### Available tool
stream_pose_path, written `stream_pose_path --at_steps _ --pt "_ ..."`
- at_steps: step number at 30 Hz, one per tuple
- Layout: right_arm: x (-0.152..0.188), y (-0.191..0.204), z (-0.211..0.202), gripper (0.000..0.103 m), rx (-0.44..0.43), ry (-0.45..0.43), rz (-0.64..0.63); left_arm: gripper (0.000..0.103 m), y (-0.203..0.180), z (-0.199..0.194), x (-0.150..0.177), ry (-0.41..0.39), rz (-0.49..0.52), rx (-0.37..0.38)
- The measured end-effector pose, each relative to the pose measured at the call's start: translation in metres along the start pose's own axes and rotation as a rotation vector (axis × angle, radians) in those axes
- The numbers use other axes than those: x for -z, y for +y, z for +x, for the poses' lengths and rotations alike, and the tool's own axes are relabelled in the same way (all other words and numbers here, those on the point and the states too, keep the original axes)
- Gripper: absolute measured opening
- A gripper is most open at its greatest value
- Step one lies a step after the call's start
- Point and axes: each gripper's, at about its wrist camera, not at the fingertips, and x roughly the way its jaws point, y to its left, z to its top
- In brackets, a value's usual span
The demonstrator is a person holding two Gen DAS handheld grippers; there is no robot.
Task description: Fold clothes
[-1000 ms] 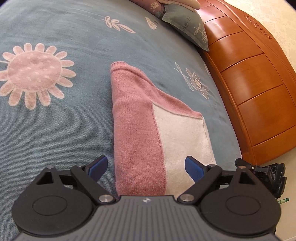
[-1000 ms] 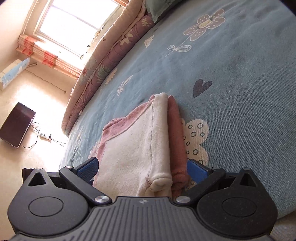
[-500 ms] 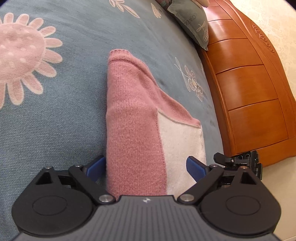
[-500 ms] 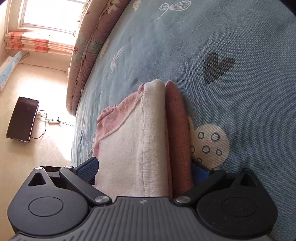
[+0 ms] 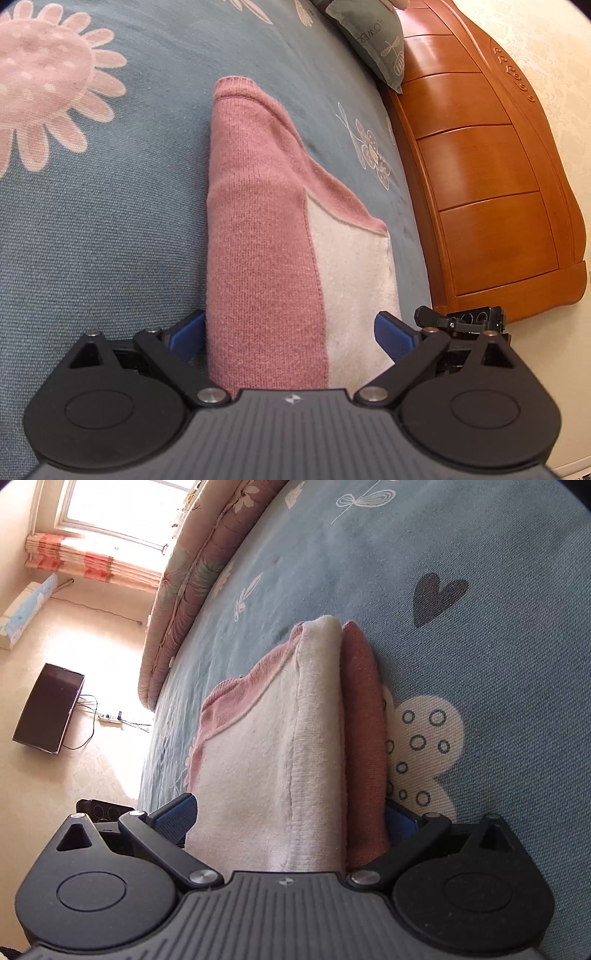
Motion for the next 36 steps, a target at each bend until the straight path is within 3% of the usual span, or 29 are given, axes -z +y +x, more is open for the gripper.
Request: stream_pose_path --at_steps 6,12,19,25,36 --pt "-0.025 0.001 0.016 0.103 -0.017 0.021 0.037 0.098 -0.006 0.013 -0.011 0.005 0.001 -0.003" --pt "-0.004 0.001 0.011 0.103 -0.046 0.087 0.011 0.098 0.003 0.009 -0.002 0.037 -0.009 0.052" --pt "-0.023 0.008 0.028 0.103 -0.049 0.087 0.006 0.101 -0.012 0.031 -0.020 0.062 0.015 0.026" --pt "-0.011 0.006 0.020 0.103 -0.104 0.061 -0.090 0.098 -0.005 0.028 -0.015 0.046 0.035 0.059" --pt "-0.012 0.008 0.021 0.103 -0.081 0.047 -0.110 0.100 -0.001 0.029 -0.023 0.057 0.024 0.066"
